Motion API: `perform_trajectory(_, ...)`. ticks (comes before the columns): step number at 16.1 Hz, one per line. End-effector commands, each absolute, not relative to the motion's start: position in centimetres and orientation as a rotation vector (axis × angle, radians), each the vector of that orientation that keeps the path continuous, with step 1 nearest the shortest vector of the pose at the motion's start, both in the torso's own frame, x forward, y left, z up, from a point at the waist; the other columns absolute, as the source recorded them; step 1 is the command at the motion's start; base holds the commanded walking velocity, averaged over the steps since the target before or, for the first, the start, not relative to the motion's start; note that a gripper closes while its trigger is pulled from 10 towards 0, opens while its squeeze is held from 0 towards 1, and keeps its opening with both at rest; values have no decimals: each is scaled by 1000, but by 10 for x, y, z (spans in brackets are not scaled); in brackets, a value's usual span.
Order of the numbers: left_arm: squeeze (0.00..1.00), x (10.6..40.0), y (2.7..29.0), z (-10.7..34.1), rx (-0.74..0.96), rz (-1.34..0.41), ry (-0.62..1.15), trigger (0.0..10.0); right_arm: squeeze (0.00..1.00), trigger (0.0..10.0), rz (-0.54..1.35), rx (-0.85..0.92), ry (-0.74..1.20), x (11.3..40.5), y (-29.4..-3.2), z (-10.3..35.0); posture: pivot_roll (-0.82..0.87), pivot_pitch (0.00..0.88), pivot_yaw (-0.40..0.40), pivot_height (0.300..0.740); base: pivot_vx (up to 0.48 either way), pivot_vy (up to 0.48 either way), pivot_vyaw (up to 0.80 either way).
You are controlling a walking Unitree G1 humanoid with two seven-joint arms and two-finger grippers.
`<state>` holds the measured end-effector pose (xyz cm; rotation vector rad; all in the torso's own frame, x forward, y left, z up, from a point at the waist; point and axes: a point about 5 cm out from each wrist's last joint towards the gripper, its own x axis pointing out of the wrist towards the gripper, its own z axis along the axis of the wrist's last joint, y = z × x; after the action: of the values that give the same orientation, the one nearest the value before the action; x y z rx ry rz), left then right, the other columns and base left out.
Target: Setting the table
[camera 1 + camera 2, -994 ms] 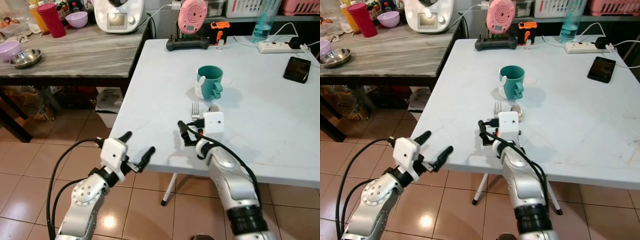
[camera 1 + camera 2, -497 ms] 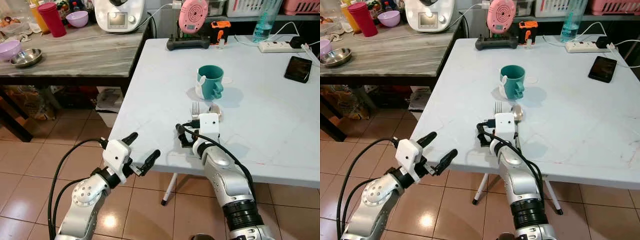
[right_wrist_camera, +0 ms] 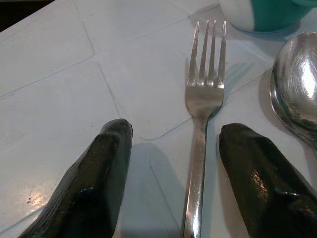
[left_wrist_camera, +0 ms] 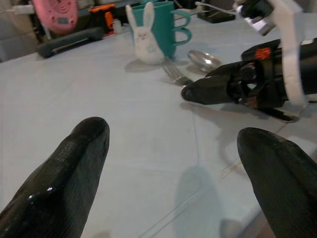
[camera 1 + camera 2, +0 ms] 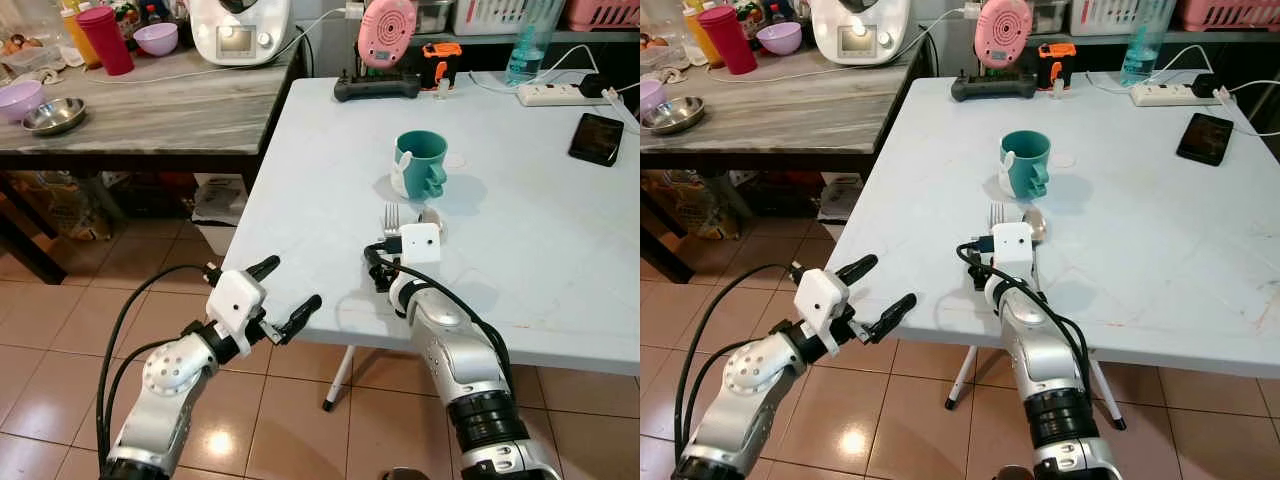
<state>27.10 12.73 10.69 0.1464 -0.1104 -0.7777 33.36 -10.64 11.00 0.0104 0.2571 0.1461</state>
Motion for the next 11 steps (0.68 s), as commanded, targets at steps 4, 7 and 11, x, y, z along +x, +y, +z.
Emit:
perform_trajectory(4, 0, 271, 126, 104, 171, -804, -105, 10000, 0, 0, 97, -4, 380, 330, -118, 89, -286, 100, 93, 740, 0, 0, 0)
perform_trajectory(7, 0, 271, 125, 104, 168, -804, -109, 10000, 0, 0, 37, -18, 416, 330, -126, 85, -281, 102, 95, 740, 0, 0, 0)
perform_trajectory(11, 0, 269, 125, 103, 163, -805, -107, 10000, 0, 0, 27, -11, 434, 329, -127, 82, -278, 105, 92, 740, 0, 0, 0)
